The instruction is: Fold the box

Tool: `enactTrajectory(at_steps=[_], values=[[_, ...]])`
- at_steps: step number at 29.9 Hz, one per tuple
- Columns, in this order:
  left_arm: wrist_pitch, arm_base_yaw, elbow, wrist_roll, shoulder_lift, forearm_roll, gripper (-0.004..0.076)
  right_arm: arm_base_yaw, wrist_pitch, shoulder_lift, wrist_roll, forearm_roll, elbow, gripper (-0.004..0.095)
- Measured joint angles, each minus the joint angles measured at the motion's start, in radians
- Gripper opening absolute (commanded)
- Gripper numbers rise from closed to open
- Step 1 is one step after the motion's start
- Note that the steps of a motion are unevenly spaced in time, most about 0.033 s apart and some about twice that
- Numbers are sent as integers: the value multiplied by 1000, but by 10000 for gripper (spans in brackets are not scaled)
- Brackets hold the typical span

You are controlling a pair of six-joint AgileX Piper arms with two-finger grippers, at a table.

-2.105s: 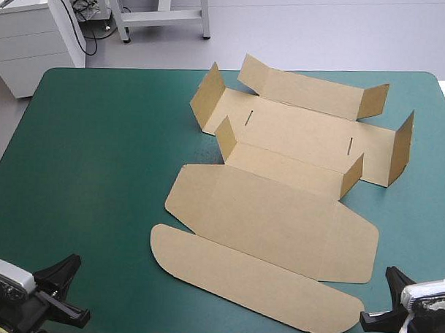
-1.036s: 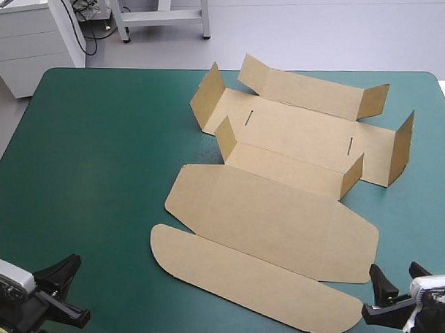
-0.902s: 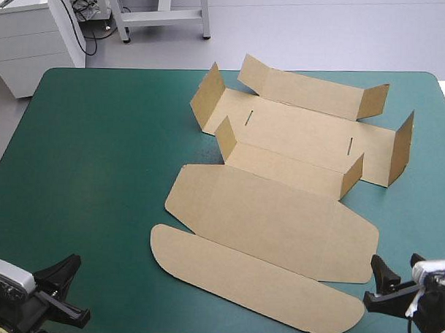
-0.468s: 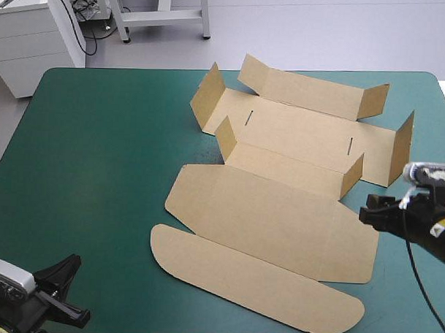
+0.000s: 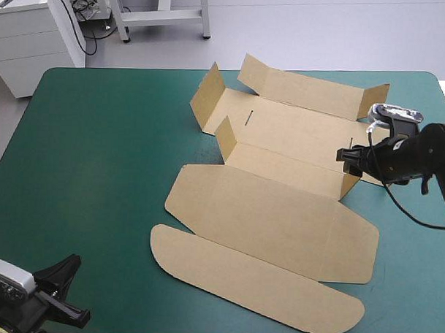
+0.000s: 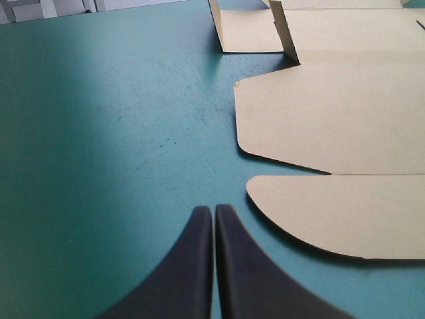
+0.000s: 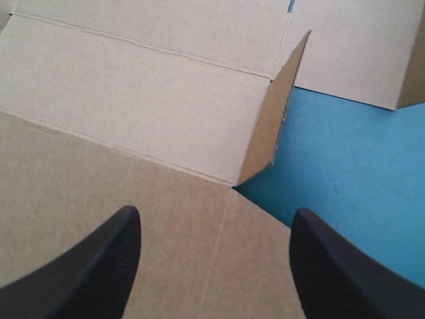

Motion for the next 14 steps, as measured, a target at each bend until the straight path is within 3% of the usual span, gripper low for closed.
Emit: enactTrajectory(at_steps=[14], values=[[0, 0, 0, 0, 0, 1, -8, 1, 89, 335, 102, -46, -183, 589]])
